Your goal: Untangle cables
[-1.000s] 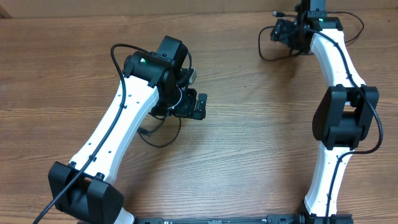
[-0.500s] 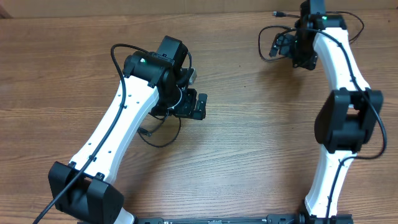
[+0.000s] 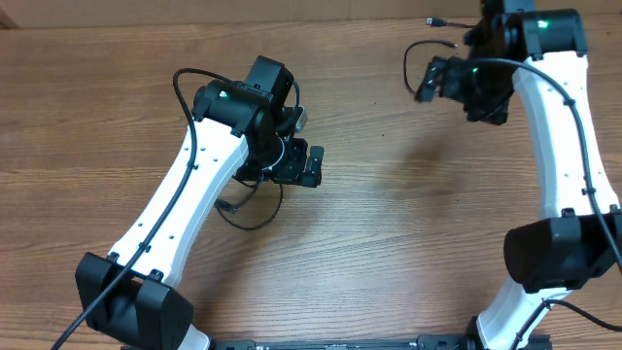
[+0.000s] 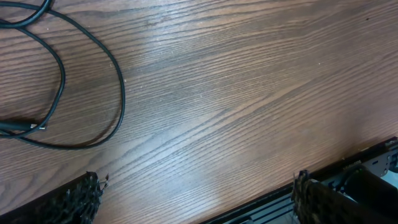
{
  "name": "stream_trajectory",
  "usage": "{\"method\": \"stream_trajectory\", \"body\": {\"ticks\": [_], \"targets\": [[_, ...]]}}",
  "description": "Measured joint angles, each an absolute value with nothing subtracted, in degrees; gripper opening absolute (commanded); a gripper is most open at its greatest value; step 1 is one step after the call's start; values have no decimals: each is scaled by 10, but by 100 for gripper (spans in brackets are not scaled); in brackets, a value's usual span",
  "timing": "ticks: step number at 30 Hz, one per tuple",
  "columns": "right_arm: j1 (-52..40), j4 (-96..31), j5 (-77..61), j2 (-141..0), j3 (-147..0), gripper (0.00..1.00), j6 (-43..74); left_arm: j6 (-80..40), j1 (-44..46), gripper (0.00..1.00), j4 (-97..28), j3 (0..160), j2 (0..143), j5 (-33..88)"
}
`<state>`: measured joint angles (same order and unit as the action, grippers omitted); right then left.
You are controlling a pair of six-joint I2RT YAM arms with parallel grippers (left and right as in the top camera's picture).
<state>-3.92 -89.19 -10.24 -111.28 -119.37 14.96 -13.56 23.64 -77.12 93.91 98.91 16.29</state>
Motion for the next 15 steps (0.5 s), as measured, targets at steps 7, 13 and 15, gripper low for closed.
{"method": "stream_trajectory", "body": {"ticks": [7, 13, 15], "targets": [[-72, -933, -103, -1085, -1194, 100, 150, -136, 236, 100, -771, 939, 989, 163], [-87, -969, -102, -1043, -1194, 100, 150, -136, 236, 99, -771, 939, 989, 163], [-91, -972, -102, -1033, -1194, 100, 150, -136, 236, 99, -771, 939, 989, 163]]}}
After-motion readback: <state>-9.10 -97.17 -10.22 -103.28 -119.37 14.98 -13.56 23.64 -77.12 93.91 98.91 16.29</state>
